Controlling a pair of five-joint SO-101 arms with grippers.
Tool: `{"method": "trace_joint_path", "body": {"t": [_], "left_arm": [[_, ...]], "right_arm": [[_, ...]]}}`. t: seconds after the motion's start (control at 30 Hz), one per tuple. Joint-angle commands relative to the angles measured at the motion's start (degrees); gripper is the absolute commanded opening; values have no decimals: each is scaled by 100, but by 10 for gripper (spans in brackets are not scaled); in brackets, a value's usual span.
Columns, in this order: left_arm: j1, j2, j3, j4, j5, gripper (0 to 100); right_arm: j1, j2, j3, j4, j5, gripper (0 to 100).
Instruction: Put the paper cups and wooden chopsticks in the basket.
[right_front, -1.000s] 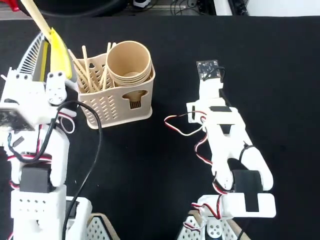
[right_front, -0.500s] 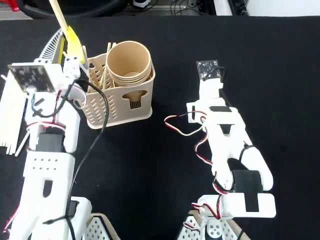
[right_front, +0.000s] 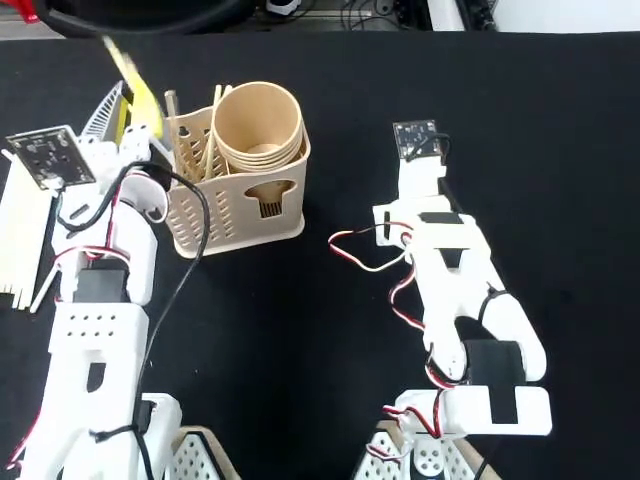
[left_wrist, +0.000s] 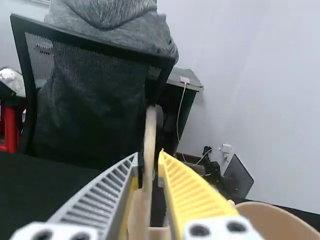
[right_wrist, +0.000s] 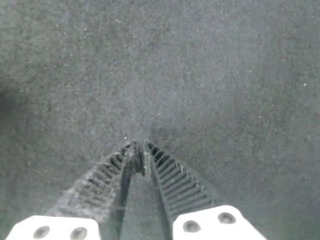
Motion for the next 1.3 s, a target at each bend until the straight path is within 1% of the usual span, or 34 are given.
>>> {"method": "trace_joint_path", "body": {"t": [0.0, 0.1, 0.17, 0.3, 0.37, 0.47, 0.53, 0.63, 0.77, 0.83, 0.93, 1.03, 1.07, 1.17, 1.27], "left_arm": [[-40, -9, 13, -97, 53, 84], [-40, -9, 4, 0, 53, 84], [-40, -62, -127, 387, 53, 87], [-92, -580, -541, 1600, 53, 145], [-136, -923, -840, 2286, 18, 151], [-549, -1178, -1490, 3473, 44, 151], [-892, -1064, -1965, 4176, 18, 151], [-1446, -571, -2563, 4949, -26, 151], [-1859, 545, -3257, 5705, -668, 151], [-2000, 1169, -3574, 5996, -1037, 151], [-2273, 2092, -3934, 6224, -1741, 151], [-2607, 2927, -4163, 6321, -2796, 151], [-2756, 3182, -4233, 6321, -3051, 151], [-3134, 3965, -4541, 6286, -3385, 151], [-3363, 4809, -5086, 6286, -3464, 151]], "right_arm": [[-88, -22, -321, 18, 53, 11], [-88, -22, -321, 18, 53, 11], [-88, -22, -321, 18, 53, 11], [-88, -22, -321, 18, 53, 11], [-88, -22, -321, 18, 53, 11], [-88, -22, -321, 18, 53, 11], [-79, -22, -321, 18, 53, 11], [-79, -22, -321, 18, 53, 11], [-79, -22, -321, 18, 53, 11], [-79, -22, -321, 26, 53, 11], [-79, -22, -321, 26, 53, 11], [-79, -22, -321, 26, 53, 11], [-79, -22, -321, 26, 53, 11], [-97, -22, -321, 26, 53, 11], [-97, -22, -321, 26, 53, 11]]}}
